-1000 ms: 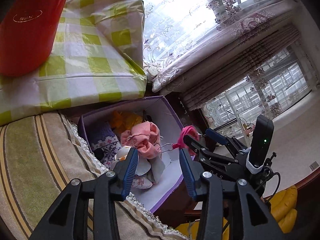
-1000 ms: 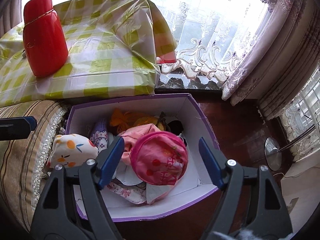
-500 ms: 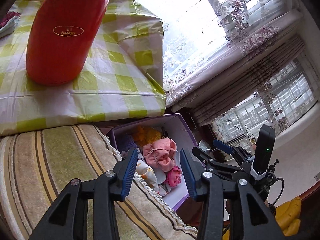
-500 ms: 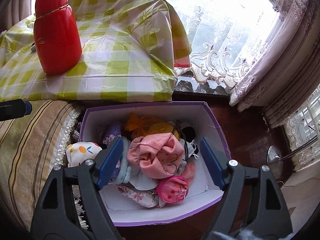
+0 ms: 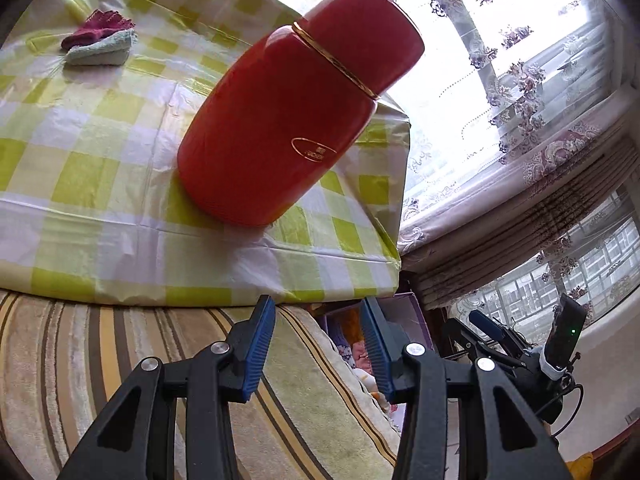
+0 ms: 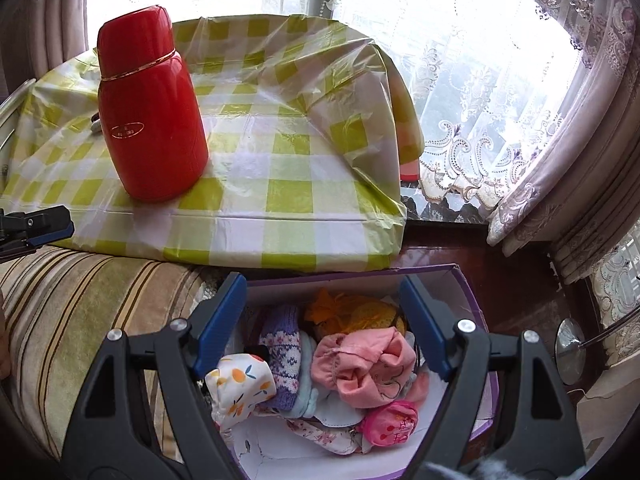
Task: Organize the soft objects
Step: 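Move both open tools back over the last items on the table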
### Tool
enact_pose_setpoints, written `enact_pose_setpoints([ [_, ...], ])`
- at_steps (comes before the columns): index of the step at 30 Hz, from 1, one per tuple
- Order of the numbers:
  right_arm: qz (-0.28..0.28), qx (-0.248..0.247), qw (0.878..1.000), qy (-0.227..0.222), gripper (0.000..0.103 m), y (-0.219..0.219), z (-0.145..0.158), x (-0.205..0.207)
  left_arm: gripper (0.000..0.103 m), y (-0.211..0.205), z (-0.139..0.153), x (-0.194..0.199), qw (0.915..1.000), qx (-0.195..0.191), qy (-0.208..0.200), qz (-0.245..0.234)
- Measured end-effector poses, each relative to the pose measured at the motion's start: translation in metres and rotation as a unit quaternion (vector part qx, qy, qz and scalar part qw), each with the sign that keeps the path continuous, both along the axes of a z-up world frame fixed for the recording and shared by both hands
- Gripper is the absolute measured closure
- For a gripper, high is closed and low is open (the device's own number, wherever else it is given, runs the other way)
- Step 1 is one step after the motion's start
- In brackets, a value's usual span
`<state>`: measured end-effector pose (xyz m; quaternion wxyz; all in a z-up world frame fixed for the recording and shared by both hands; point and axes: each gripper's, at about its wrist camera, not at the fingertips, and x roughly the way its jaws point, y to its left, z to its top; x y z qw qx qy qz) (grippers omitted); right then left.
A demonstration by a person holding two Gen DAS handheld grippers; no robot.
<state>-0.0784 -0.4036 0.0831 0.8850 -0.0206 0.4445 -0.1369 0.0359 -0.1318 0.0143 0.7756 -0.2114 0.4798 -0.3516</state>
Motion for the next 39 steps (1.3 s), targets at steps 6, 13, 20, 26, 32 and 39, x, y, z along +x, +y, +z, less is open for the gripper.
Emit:
enact_pose_setpoints([
  [6, 0.022, -0.012, 0.999, -0.019, 0.022, 0.019, 0.014, 0.029, 0.057, 0.033, -0.001, 0.028, 0.9990, 0.006, -0.005, 0.044],
  [13, 0.107, -0.030, 0.993, -0.039, 0.022, 0.072, 0.034, 0.055, 0.057, 0.084, -0.003, 0.074, 0.9937, 0.022, -0.016, 0.109],
  [20, 0.189, 0.023, 0.981, -0.030, 0.022, 0.132, 0.036, 0.077, 0.057, 0.132, -0.005, 0.140, 0.9839, 0.046, -0.027, 0.171],
  [26, 0.257, 0.041, 0.965, -0.021, 0.022, 0.191, 0.037, 0.104, 0.057, 0.154, -0.015, 0.198, 0.9768, 0.058, -0.019, 0.205],
  [32, 0.296, 0.045, 0.954, -0.025, 0.022, 0.241, 0.045, 0.144, 0.057, 0.162, -0.027, 0.242, 0.9741, 0.071, -0.020, 0.214],
  [39, 0.284, 0.044, 0.957, -0.041, 0.022, 0.273, 0.056, 0.209, 0.057, 0.159, -0.046, 0.289, 0.9756, 0.081, -0.014, 0.203],
])
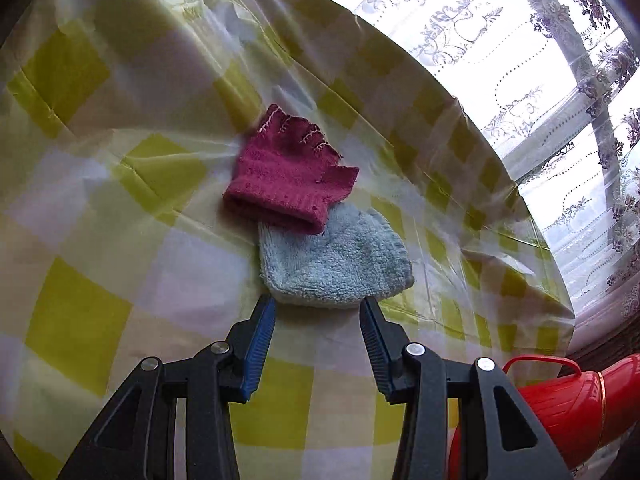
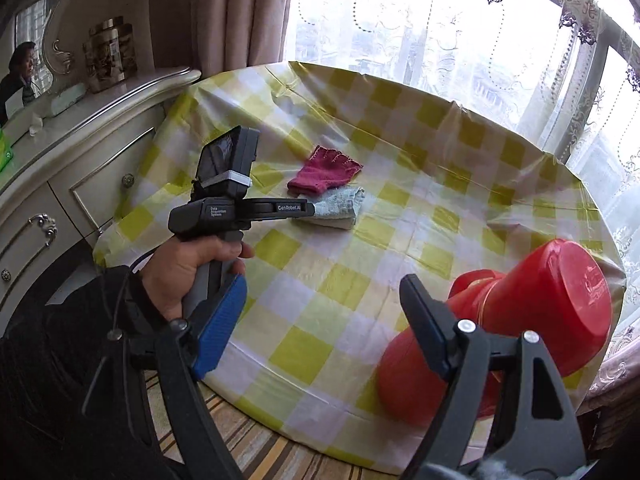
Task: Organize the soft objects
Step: 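Move both open tools back over the last items on the table, then grasp the light blue towel with the left tool while the right tool grasps the magenta fingerless glove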
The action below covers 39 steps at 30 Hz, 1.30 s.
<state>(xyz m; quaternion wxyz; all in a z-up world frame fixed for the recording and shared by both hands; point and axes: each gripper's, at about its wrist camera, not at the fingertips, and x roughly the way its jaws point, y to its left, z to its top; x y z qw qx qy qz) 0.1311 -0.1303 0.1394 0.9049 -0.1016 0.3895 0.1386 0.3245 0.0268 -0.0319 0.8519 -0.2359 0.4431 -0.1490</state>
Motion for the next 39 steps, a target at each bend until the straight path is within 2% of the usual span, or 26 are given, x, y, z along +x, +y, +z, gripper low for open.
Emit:
enact_pose_setpoints([
  [2, -0.012, 0.003, 1.000, -0.003, 0.022, 0.005, 0.002, 0.020, 0.057, -0.002, -0.004, 0.010, 1.0000, 0.003, 0.001, -0.004],
  [5, -0.035, 0.006, 0.999, -0.007, 0.022, 0.007, 0.003, 0.047, 0.048, -0.006, -0.007, 0.021, 0.9999, 0.015, -0.003, -0.008],
  [7, -0.052, 0.007, 0.999, -0.010, 0.022, 0.009, 0.002, 0.064, 0.047, -0.012, -0.008, 0.027, 0.9994, 0.027, -0.006, -0.018],
  [13, -0.098, 0.011, 0.995, -0.018, 0.022, 0.008, -0.005, 0.109, 0.047, -0.033, -0.008, 0.034, 0.9939, 0.093, -0.029, -0.051],
  [14, -0.104, 0.010, 0.994, -0.017, 0.022, 0.008, -0.007, 0.116, 0.050, -0.037, -0.007, 0.034, 0.9919, 0.108, -0.034, -0.058],
  [15, -0.108, 0.008, 0.994, -0.016, 0.022, 0.008, -0.010, 0.122, 0.059, -0.041, -0.008, 0.034, 0.9896, 0.122, -0.039, -0.065],
  [16, -0.113, 0.008, 0.994, -0.014, 0.022, 0.008, -0.013, 0.127, 0.063, -0.043, -0.008, 0.032, 0.9880, 0.131, -0.043, -0.070],
  [18, -0.122, 0.009, 0.992, -0.011, 0.022, 0.007, -0.019, 0.139, 0.076, -0.044, -0.009, 0.031, 0.9884, 0.120, -0.043, -0.082],
  [21, -0.140, 0.012, 0.990, -0.001, 0.022, 0.005, -0.032, 0.157, 0.080, -0.044, -0.008, 0.029, 0.9876, 0.115, -0.046, -0.096],
  [25, -0.154, 0.026, 0.988, 0.016, 0.022, 0.003, -0.050, 0.177, 0.081, -0.026, -0.009, 0.022, 0.9927, 0.069, -0.024, -0.096],
  [31, -0.152, 0.037, 0.986, 0.053, 0.022, 0.014, -0.080, 0.203, 0.081, -0.004, -0.009, -0.008, 0.9941, 0.030, 0.001, -0.105],
  [39, -0.101, 0.037, 0.985, 0.135, 0.022, 0.053, -0.134, 0.217, 0.081, 0.009, -0.012, -0.058, 0.9938, 0.011, 0.015, -0.110],
])
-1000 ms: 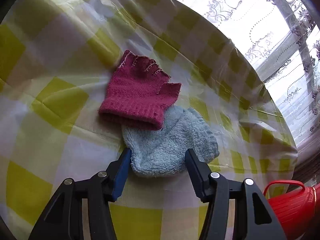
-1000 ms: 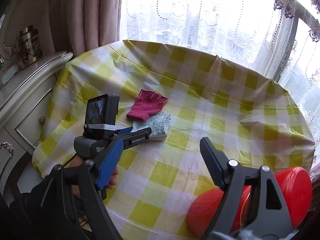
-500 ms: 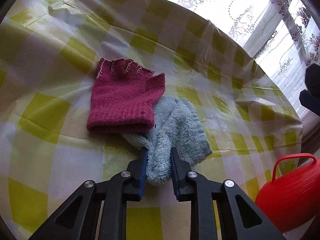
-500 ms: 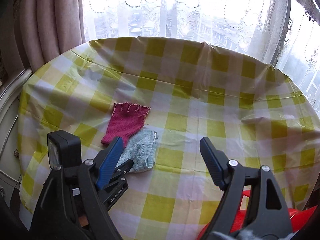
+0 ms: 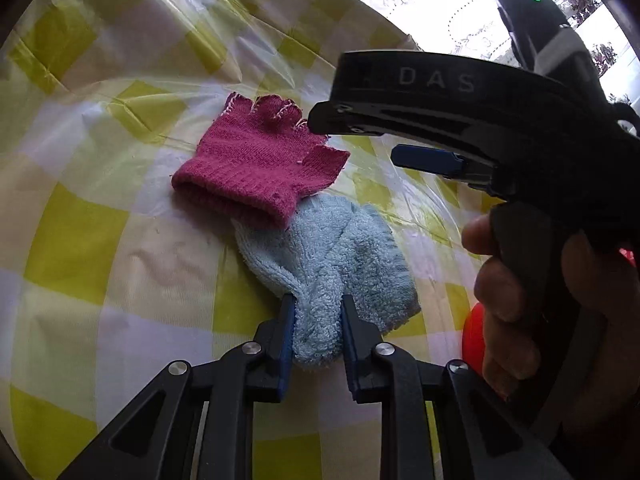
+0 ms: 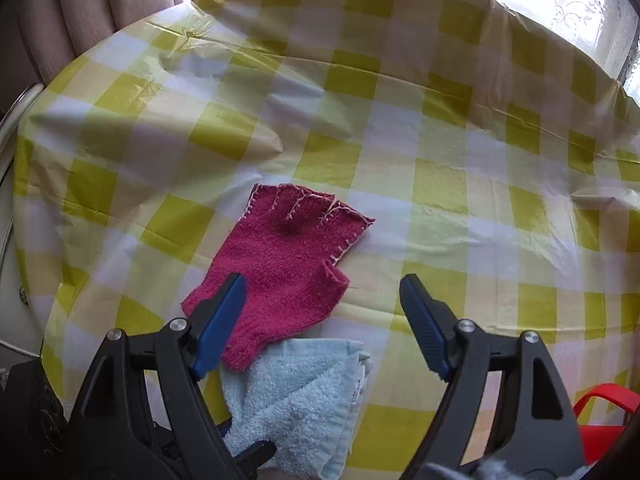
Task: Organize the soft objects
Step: 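Grasp the light blue towel with the left tool while the right tool grasps the magenta fingerless glove, then carry the blue towel and magenta glove into the purple box and open both tools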
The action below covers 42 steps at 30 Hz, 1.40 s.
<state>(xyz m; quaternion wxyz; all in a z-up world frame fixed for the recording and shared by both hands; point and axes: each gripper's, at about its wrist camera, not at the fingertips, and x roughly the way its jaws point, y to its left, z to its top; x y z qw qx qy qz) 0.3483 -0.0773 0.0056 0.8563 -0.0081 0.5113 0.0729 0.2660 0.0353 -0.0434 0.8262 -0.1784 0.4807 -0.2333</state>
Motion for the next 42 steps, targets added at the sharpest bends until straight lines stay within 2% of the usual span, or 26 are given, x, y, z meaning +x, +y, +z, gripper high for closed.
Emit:
enact_pose_setpoints([
  [6, 0.032, -0.030, 0.999, 0.030, 0.020, 0.026, -0.028, 0.001, 0.081, 0.019, 0.000, -0.041, 0.9995, -0.004, 0.001, 0.031],
  [12, 0.042, -0.053, 0.998, 0.019, 0.019, 0.044, -0.039, 0.001, 0.081, 0.044, 0.008, -0.070, 0.9954, 0.002, -0.020, 0.094],
  [14, 0.042, -0.047, 0.998, 0.019, 0.023, 0.045, -0.041, 0.001, 0.081, 0.054, 0.011, -0.076, 0.9930, 0.002, -0.030, 0.114],
  [17, 0.056, -0.020, 0.998, 0.018, 0.047, 0.049, -0.042, 0.003, 0.081, 0.058, 0.014, -0.081, 0.9891, 0.002, -0.036, 0.143],
  [19, 0.066, -0.006, 0.998, 0.015, 0.083, 0.051, -0.040, 0.000, 0.081, 0.064, 0.015, -0.083, 0.9870, 0.000, -0.037, 0.156],
  [21, 0.069, -0.004, 0.998, 0.009, 0.086, 0.053, -0.039, -0.004, 0.081, 0.067, 0.015, -0.087, 0.9859, -0.002, -0.037, 0.163],
  [24, 0.074, 0.017, 0.997, 0.002, 0.088, 0.048, -0.037, -0.012, 0.081, 0.069, 0.015, -0.090, 0.9848, -0.003, -0.040, 0.169],
  [29, 0.066, 0.032, 0.997, -0.034, 0.089, 0.031, -0.015, -0.039, 0.081, 0.077, 0.021, -0.104, 0.9819, -0.001, -0.052, 0.182],
  [42, 0.085, 0.047, 0.992, -0.082, 0.089, 0.003, 0.035, -0.140, 0.081, 0.084, 0.034, -0.131, 0.9765, -0.003, -0.072, 0.203],
])
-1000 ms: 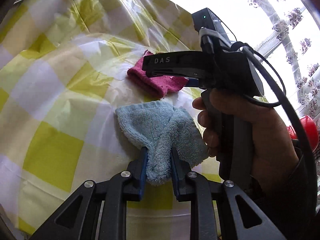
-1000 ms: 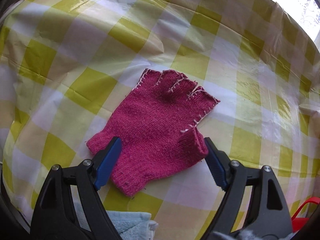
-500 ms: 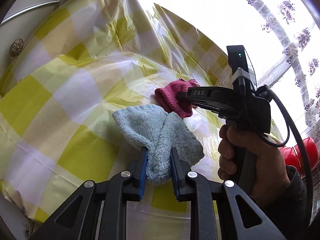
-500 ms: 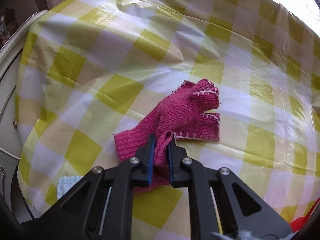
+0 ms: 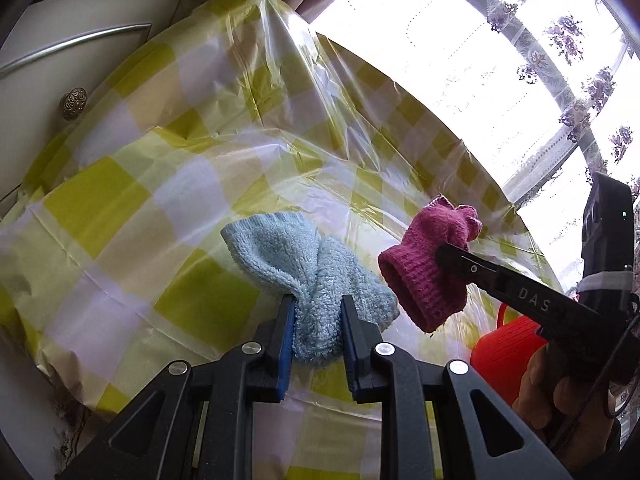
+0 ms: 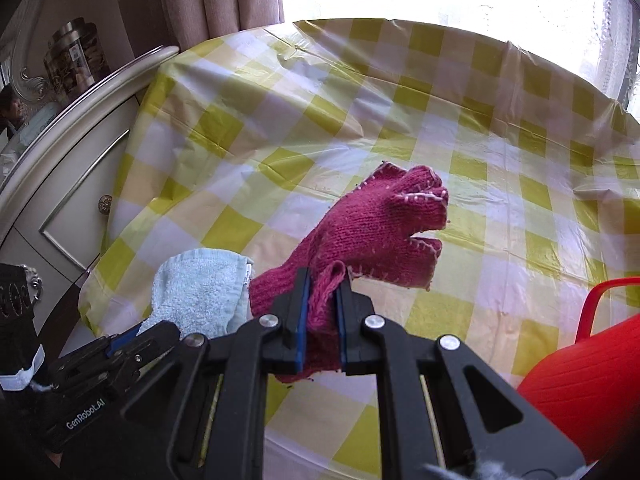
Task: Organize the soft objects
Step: 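Carry the blue towel and magenta glove into the purple box and open both tools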
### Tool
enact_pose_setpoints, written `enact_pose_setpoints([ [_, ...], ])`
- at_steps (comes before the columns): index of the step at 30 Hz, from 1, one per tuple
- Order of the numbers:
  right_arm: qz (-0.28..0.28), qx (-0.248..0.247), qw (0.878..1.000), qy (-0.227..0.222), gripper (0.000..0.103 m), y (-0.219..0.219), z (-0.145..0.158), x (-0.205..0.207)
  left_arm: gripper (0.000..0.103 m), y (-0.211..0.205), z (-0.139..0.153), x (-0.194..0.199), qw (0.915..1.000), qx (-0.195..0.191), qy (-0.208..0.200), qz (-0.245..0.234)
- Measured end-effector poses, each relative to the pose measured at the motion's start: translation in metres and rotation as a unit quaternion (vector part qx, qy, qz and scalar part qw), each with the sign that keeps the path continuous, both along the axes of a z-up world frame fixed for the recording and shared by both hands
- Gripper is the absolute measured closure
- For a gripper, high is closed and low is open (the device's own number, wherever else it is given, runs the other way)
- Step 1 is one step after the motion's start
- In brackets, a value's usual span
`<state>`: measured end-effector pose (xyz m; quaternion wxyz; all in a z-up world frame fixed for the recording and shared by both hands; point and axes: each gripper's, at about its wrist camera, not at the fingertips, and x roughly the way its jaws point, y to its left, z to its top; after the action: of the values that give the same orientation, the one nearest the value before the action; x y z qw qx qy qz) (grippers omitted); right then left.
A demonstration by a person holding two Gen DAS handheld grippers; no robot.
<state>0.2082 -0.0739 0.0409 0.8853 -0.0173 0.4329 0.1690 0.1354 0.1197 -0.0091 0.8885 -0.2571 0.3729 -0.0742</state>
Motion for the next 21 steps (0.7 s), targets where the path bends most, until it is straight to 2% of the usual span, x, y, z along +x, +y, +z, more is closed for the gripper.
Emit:
enact_pose_setpoints([
  [8, -0.004, -0.003, 1.000, -0.011, 0.089, -0.026, 0.017, -0.074, 0.081, -0.010, 0.011, -0.022, 0.9998, 0.002, -0.012, -0.014],
  [14, -0.033, -0.017, 0.999, -0.011, 0.089, -0.058, 0.022, -0.119, 0.081, -0.027, 0.019, -0.046, 0.9993, 0.000, -0.014, -0.036],
  [21, -0.077, -0.040, 0.996, -0.002, 0.089, -0.103, 0.023, -0.160, 0.081, -0.064, 0.033, -0.065, 0.9963, 0.007, -0.021, -0.083],
])
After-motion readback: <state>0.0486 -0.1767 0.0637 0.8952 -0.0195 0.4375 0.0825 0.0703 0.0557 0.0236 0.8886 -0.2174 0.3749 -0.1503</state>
